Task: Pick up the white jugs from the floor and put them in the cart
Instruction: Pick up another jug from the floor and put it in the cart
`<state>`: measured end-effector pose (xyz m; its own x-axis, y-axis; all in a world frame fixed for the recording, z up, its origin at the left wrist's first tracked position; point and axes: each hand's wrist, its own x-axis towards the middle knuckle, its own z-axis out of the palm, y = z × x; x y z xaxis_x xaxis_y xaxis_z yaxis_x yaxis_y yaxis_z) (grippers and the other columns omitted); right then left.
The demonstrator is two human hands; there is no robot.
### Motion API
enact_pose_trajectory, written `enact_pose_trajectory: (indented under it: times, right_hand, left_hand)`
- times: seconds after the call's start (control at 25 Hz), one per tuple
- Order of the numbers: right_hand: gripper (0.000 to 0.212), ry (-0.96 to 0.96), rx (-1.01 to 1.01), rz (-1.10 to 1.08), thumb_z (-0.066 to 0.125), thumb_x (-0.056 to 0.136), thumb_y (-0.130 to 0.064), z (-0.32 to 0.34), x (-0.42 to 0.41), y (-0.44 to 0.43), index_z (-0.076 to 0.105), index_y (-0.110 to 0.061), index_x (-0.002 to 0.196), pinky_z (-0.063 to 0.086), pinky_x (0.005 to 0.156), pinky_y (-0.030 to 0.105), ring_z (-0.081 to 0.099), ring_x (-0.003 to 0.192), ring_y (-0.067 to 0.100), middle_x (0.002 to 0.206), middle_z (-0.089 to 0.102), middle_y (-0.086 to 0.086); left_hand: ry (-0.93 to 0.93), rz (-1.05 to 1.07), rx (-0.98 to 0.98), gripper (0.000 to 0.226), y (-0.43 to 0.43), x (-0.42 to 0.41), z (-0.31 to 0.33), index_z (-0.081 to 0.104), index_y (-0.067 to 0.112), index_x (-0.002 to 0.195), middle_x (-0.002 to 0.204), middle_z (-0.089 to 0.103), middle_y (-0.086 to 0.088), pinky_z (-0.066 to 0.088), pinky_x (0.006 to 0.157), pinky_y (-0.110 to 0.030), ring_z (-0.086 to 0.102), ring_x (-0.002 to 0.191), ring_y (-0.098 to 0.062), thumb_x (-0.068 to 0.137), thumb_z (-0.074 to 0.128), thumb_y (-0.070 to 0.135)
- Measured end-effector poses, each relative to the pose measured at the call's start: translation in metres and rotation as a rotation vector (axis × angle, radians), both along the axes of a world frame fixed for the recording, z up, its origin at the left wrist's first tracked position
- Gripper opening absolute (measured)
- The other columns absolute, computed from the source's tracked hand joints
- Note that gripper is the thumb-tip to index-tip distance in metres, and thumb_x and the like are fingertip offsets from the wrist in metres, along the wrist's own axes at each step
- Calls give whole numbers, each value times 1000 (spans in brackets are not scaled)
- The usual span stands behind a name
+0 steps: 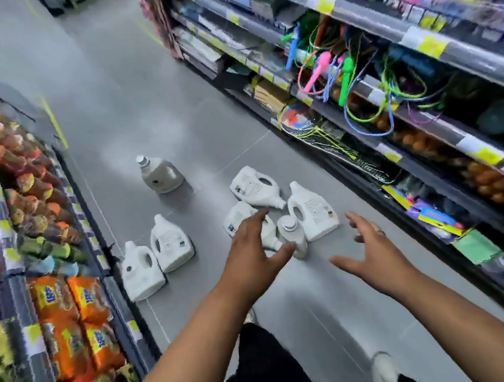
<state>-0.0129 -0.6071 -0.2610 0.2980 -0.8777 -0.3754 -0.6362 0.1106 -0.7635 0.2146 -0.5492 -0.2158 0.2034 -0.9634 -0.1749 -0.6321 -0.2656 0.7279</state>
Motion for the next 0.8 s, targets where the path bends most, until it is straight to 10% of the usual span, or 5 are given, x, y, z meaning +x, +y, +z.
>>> enact_pose_trajectory:
  times: [0.28, 0.8]
  right_hand:
    - [99, -16, 43, -353, 82, 72, -30, -120, 77, -42, 21, -31, 151, 37, 102, 29, 43, 130, 22, 145, 37, 6]
    - [112, -69, 58, -637, 84, 66, -41, -485, 120, -55, 10, -39, 150, 44, 98, 35, 47, 128, 19, 145, 35, 0]
  left_hand:
    - [24, -295, 28, 77, -126, 80, -104, 40, 23, 144, 135, 44, 15, 23, 96, 2, 37, 122, 6, 79, 77, 38]
    - [-18, -677, -87, 64, -215, 70, -483, 51, 18, 136, 132, 55, -2, 33, 103, -14, 46, 122, -9, 83, 64, 50]
